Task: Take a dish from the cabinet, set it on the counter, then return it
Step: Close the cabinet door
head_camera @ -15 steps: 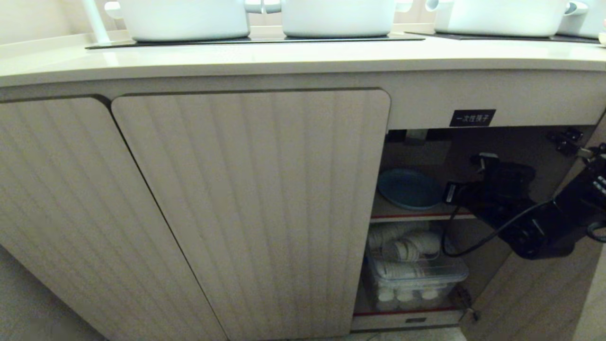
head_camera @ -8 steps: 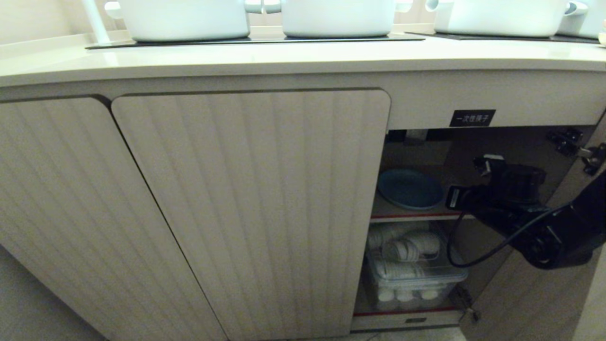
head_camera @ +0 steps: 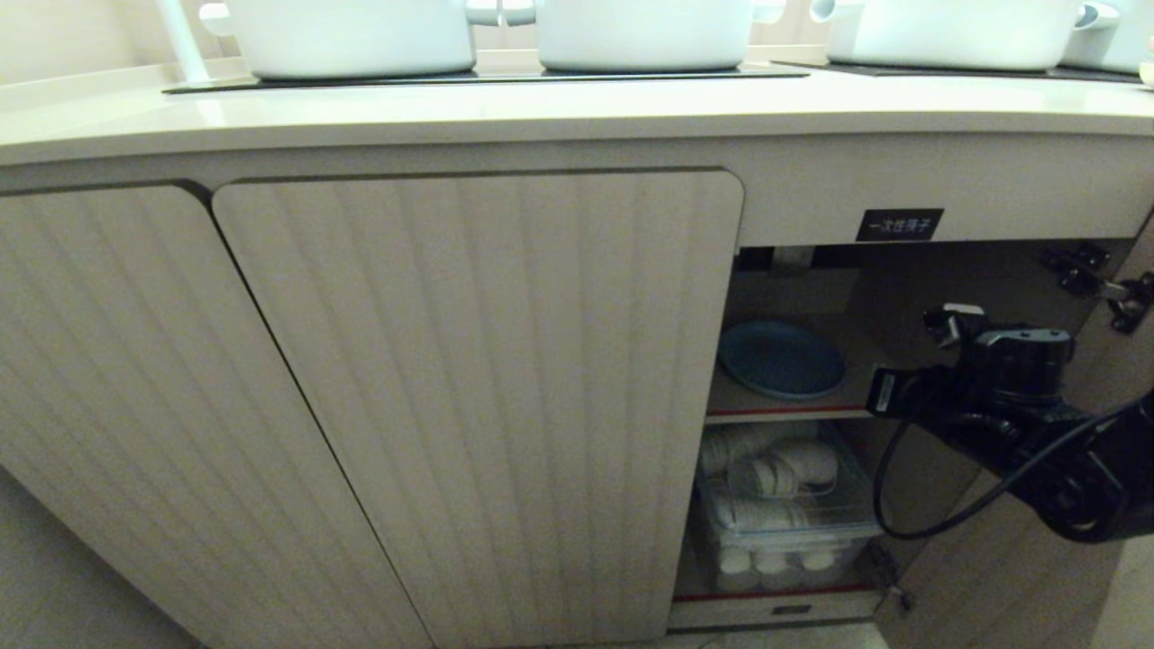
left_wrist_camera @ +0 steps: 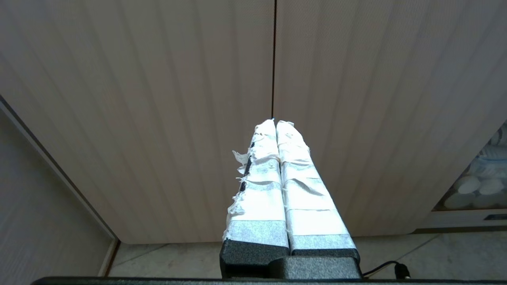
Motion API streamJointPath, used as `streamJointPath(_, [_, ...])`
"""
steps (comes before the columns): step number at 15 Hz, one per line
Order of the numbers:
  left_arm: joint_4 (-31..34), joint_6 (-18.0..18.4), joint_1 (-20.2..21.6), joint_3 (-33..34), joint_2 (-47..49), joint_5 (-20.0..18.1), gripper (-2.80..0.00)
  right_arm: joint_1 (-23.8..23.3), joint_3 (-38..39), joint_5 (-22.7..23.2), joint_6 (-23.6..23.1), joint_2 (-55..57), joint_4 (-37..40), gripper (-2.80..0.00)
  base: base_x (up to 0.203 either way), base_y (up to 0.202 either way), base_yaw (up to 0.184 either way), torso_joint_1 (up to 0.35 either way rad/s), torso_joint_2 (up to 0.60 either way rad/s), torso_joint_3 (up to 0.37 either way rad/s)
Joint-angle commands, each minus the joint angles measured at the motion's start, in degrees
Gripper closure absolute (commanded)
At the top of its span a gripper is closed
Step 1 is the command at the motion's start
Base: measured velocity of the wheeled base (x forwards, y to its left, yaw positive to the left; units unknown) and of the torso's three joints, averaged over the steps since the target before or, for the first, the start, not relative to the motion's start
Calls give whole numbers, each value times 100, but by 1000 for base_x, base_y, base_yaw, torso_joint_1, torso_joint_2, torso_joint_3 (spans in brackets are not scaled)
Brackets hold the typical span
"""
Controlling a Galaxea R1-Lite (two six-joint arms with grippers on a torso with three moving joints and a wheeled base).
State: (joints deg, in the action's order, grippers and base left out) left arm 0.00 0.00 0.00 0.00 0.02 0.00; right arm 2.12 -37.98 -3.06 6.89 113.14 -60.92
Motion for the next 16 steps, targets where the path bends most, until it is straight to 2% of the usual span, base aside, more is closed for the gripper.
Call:
streamJointPath(1, [0, 0, 0, 0, -2, 0, 0, -1, 233, 3, 23, -264, -34, 0, 0, 0, 0, 0, 0, 0])
streamJointPath(16, [0, 0, 0, 0, -2, 5, 0, 9, 1705, 22, 65, -1522, 91, 0, 0, 0, 0, 0, 0, 0])
